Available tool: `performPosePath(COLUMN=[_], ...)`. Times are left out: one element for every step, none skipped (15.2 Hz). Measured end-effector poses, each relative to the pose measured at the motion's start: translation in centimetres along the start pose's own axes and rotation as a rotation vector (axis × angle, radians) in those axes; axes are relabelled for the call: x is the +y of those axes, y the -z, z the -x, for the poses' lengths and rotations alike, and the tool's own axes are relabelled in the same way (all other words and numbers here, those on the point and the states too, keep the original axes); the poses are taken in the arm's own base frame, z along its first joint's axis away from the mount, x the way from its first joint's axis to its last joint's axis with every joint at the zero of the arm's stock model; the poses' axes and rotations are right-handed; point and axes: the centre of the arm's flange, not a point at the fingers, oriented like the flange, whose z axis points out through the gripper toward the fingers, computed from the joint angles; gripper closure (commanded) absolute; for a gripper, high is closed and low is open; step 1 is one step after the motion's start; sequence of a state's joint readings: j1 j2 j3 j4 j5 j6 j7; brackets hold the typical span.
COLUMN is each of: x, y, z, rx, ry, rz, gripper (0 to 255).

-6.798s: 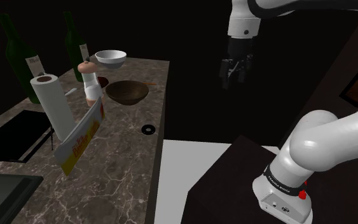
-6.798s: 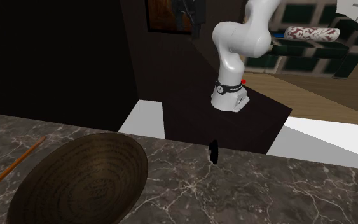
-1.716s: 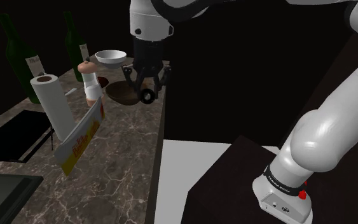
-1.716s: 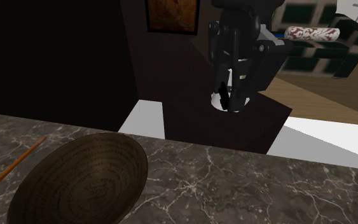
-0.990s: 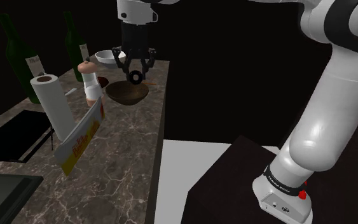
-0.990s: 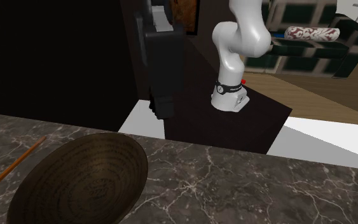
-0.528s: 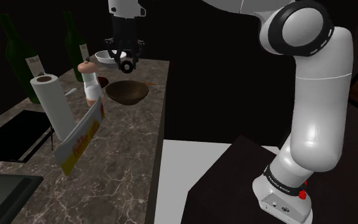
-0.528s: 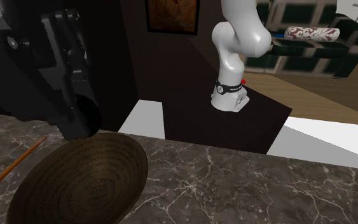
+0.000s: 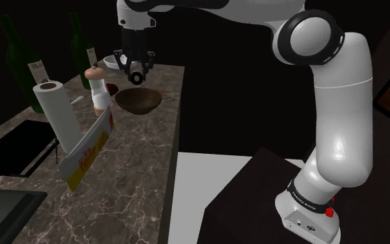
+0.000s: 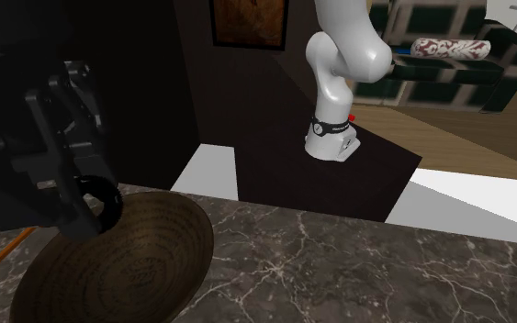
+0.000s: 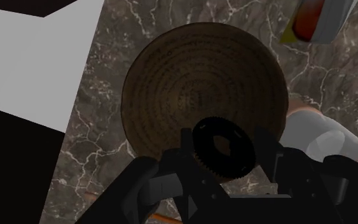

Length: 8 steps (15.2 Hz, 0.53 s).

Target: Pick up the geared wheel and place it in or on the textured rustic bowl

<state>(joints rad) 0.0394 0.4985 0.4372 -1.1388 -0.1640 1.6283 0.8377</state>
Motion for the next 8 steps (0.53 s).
performPosePath(x=[0.0,0.1,0.1,0.2,0.1,0.1,0.3,0.3], y=[-0.6,-1.1,-1.7,-2.2,-2.7,-3.2,-3.7,-4.3], z=[0.0,0.0,0.0,-0.1,-0.1,-0.1,-0.2,-0.2], rx=[0.000,0.000,0.000,0.000,0.000,0.000,0.000,0.000], ry=[0.000,0.000,0.000,0.000,0.000,0.000,0.000,0.000], rz=[0.000,0.000,0.000,0.000,0.000,0.000,0.000,0.000], gripper=[255,255,255,255,255,255,255,255])
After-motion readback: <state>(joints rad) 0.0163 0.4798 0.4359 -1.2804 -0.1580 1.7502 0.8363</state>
